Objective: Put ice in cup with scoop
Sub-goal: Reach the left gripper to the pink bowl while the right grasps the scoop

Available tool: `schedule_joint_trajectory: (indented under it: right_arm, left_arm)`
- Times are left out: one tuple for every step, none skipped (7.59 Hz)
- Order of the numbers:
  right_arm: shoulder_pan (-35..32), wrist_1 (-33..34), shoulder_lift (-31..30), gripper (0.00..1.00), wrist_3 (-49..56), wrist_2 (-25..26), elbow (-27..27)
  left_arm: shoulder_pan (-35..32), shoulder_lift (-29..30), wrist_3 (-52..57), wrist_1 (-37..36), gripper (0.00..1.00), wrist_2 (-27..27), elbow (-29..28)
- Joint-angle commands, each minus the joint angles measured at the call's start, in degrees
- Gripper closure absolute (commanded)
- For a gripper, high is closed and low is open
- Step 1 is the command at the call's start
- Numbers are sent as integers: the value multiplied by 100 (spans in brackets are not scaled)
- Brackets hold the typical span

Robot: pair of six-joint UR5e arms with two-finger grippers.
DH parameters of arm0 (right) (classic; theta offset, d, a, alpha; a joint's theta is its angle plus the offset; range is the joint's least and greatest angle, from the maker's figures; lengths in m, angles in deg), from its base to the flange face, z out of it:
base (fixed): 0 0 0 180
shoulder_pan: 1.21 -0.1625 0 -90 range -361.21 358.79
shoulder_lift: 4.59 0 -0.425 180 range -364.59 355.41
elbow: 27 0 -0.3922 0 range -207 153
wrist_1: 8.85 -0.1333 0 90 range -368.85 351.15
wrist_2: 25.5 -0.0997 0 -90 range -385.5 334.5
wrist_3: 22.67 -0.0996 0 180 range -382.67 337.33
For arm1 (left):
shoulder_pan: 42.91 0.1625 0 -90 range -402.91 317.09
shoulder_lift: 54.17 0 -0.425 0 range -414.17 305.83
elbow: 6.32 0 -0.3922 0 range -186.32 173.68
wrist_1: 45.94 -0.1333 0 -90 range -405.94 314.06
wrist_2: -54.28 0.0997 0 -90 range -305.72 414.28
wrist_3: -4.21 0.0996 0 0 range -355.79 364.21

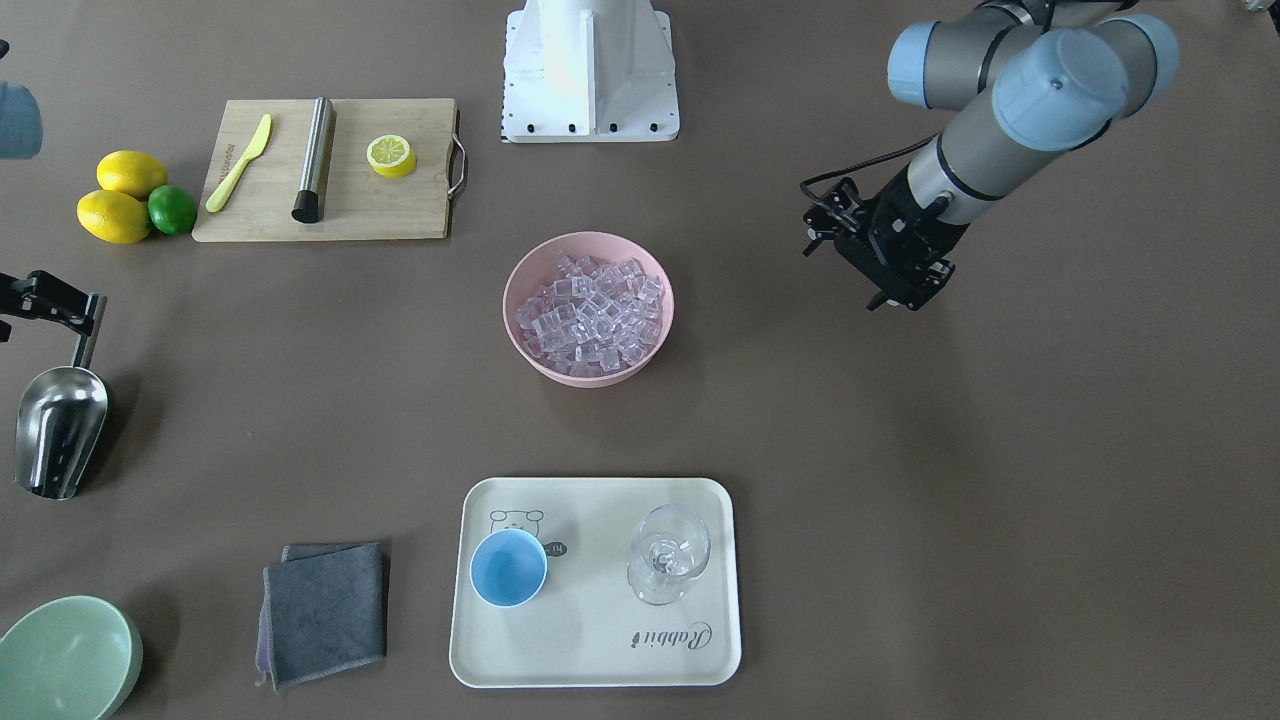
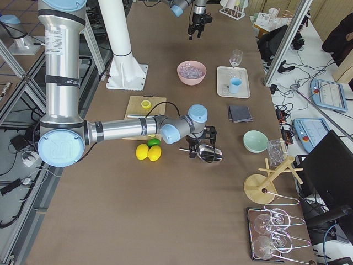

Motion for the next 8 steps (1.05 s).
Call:
schedule_joint_trajectory:
  right_arm:
    - [222, 17, 192, 0, -59, -32, 279]
    - [327, 43, 193, 0, -172, -15, 332]
    - [380, 43, 202, 0, -174, -32, 420]
    - [398, 43, 194, 1, -174, -24, 490]
    - [398, 52, 193, 28, -174, -41, 526]
    - [407, 52, 176, 65, -182, -41, 526]
    - [416, 52, 167, 84, -182, -41, 526]
    - [416, 52, 150, 100, -182, -41, 517]
  left_arm:
    - [729, 678, 42, 405, 2, 967, -125]
    - [871, 881, 42, 895, 2, 1059, -465]
    - [890, 918, 42, 1639, 2, 1060, -817]
    - [890, 805, 51, 2160, 2, 1060, -916]
    - [855, 534, 199, 2548, 2, 1068, -873]
    - [829, 236, 914, 2856, 2, 1068, -855]
    - [811, 120, 1460, 2955, 2, 1112, -873]
    - [863, 118, 1553, 3217, 2, 1260, -995]
